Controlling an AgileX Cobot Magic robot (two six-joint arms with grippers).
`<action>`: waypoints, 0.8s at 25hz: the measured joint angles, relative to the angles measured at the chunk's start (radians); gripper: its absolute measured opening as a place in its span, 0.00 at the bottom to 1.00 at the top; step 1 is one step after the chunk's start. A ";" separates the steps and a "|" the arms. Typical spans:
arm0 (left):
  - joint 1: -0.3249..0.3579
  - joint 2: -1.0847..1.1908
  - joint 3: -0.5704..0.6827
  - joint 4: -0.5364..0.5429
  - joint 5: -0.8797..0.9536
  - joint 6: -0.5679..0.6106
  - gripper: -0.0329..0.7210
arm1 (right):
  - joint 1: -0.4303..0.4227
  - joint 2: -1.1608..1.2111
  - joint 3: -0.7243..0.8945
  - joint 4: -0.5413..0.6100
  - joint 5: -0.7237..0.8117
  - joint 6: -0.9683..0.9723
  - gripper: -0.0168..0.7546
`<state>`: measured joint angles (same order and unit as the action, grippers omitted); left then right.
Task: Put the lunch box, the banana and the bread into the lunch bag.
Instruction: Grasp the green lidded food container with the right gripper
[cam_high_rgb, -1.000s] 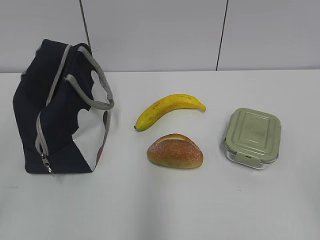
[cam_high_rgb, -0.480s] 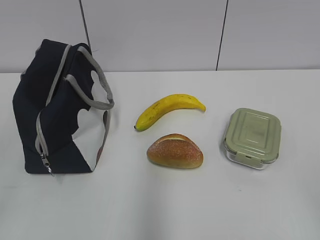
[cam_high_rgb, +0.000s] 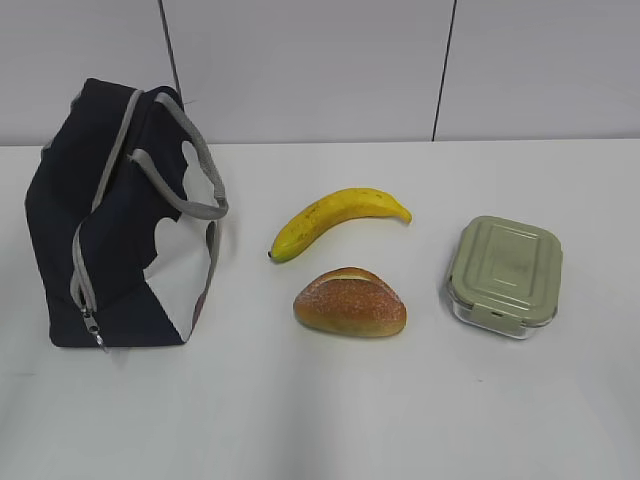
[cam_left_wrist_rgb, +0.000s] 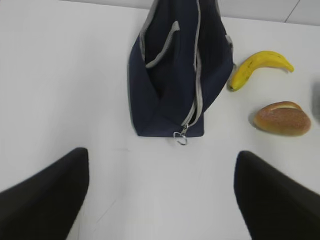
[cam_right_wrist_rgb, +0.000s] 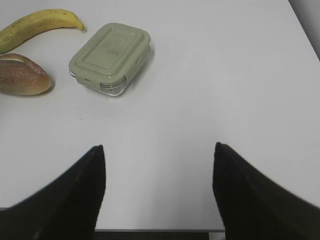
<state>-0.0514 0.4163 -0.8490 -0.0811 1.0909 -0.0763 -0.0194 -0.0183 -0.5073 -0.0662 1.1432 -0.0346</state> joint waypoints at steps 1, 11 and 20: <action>0.000 0.053 -0.032 -0.013 -0.003 0.001 0.82 | 0.000 0.000 0.000 0.000 0.000 0.000 0.67; 0.000 0.579 -0.347 -0.141 0.017 0.004 0.81 | 0.000 0.000 0.000 0.000 0.000 0.000 0.67; 0.000 0.970 -0.584 -0.146 0.034 0.029 0.78 | 0.000 0.000 0.000 0.000 0.000 0.000 0.67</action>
<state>-0.0514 1.3866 -1.4331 -0.2274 1.1247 -0.0471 -0.0194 -0.0183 -0.5073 -0.0662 1.1432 -0.0346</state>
